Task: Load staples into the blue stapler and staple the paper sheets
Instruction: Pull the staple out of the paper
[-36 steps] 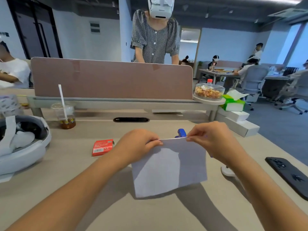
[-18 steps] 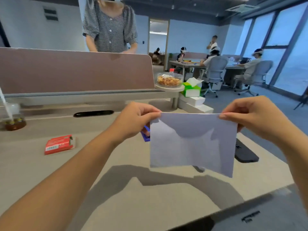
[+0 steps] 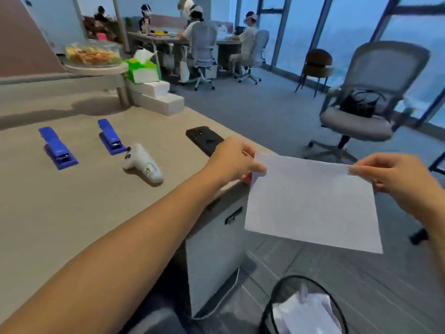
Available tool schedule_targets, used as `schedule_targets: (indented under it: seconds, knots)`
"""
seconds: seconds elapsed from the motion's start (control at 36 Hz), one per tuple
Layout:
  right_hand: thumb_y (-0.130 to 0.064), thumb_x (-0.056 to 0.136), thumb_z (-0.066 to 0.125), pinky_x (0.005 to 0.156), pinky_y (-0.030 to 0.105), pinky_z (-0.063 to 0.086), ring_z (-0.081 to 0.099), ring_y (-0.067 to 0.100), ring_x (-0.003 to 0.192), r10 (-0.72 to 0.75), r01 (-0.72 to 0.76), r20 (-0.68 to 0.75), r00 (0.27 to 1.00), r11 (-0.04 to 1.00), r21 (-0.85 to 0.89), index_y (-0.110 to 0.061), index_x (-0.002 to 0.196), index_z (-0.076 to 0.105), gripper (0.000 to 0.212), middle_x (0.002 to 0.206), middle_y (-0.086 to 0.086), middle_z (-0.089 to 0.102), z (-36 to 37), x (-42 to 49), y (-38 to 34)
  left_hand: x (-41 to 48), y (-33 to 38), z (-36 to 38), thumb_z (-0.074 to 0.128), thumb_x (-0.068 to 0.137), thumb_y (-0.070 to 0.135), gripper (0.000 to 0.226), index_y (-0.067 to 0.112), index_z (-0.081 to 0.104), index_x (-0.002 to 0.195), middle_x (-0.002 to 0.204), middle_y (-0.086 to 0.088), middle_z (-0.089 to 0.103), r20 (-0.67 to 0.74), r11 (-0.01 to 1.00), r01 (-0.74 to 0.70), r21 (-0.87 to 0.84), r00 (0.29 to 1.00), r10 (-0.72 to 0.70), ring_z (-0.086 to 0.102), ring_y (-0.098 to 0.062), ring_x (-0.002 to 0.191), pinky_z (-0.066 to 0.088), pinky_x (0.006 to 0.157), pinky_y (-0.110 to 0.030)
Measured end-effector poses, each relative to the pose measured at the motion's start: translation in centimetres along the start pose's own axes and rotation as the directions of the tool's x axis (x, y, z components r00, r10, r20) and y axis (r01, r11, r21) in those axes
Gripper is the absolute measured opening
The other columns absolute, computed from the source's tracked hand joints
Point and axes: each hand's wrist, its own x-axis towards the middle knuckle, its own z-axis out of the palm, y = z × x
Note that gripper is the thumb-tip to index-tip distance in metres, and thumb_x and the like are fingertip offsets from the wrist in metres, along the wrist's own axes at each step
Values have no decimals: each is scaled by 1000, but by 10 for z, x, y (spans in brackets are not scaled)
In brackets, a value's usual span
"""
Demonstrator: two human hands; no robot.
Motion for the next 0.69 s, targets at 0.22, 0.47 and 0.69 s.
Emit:
schedule_targets:
  seconds: [0.22,0.47,0.69]
  knots:
    - [-10,83,74,51,31,49,58,26,61,431,-428,-29,902,901,74,3,85,73,13,79,26,70,-11,-43,172,3,-84,150,82,79,21,39,11,52,57,59,-8,60,360,976,201,88,907,-219,63,-21,56,63,64,-35]
    - [4,88,63,54,30,54,51,25,58,809,-769,-60,585,576,278,8,97,70,12,71,16,59,28,-128,332,-33,-190,270,59,80,-9,27,1,77,97,72,-9,63,505,868,477,137,720,-475,54,-18,63,46,62,-29]
    - [7,94,50,58,34,48,53,27,66,919,-840,17,395,354,410,8,133,48,39,88,18,56,85,-177,370,-61,-206,285,56,99,19,58,22,35,153,154,-1,42,569,822,516,242,611,-550,50,-23,128,48,98,-39]
